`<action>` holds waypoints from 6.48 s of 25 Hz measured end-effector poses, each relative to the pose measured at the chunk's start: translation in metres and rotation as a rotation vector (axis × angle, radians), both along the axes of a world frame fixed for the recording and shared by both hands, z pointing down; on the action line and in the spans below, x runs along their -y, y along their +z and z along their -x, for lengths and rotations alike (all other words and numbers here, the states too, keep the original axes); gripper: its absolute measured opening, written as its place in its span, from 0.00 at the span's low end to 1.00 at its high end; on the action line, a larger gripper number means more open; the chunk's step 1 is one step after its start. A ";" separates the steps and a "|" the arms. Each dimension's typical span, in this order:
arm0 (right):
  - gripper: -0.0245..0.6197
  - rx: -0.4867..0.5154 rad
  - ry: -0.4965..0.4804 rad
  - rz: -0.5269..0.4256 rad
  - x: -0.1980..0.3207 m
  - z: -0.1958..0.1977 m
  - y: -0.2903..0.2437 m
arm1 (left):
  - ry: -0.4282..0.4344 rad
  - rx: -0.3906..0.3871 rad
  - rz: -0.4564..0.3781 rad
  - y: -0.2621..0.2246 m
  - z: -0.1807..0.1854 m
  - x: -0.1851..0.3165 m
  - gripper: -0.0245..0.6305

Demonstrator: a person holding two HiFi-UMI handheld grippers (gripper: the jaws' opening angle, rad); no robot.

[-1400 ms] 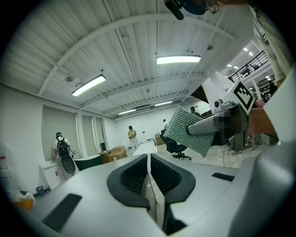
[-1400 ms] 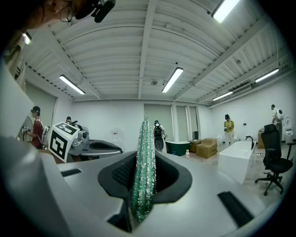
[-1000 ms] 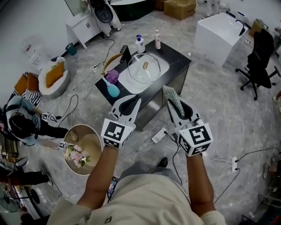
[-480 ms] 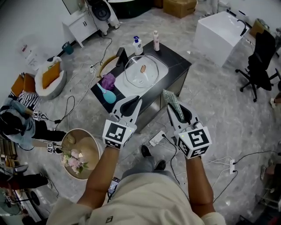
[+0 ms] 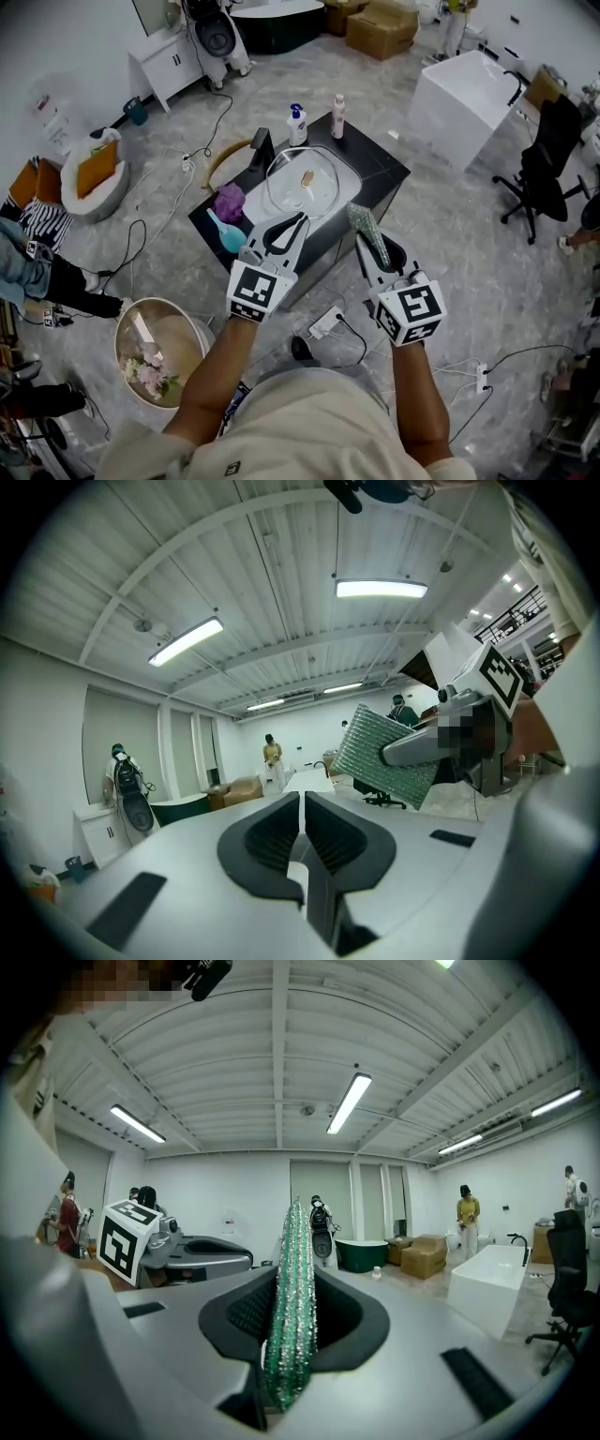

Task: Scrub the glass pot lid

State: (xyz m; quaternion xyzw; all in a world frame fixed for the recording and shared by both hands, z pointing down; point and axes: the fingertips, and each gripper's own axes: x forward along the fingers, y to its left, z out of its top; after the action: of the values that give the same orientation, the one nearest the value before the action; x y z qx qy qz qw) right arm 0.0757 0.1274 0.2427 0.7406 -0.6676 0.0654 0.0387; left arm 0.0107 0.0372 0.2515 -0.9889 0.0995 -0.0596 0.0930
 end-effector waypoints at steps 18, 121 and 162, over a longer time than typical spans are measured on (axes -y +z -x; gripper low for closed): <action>0.17 -0.028 -0.119 0.077 0.127 -0.026 0.038 | -0.125 -0.002 0.058 0.043 -0.007 0.099 0.09; 0.18 -0.144 -0.613 0.862 0.347 -0.223 0.473 | -0.718 0.208 0.453 0.348 -0.069 0.289 0.09; 0.18 -0.319 -0.733 0.387 0.379 -0.071 0.258 | -0.615 0.184 0.311 0.234 0.001 0.249 0.09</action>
State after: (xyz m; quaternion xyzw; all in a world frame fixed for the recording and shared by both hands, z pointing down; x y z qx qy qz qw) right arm 0.1463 -0.2518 0.5010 0.4350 -0.8473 0.0561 0.2996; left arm 0.0094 -0.2121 0.4852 -0.9055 0.3735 -0.1879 -0.0723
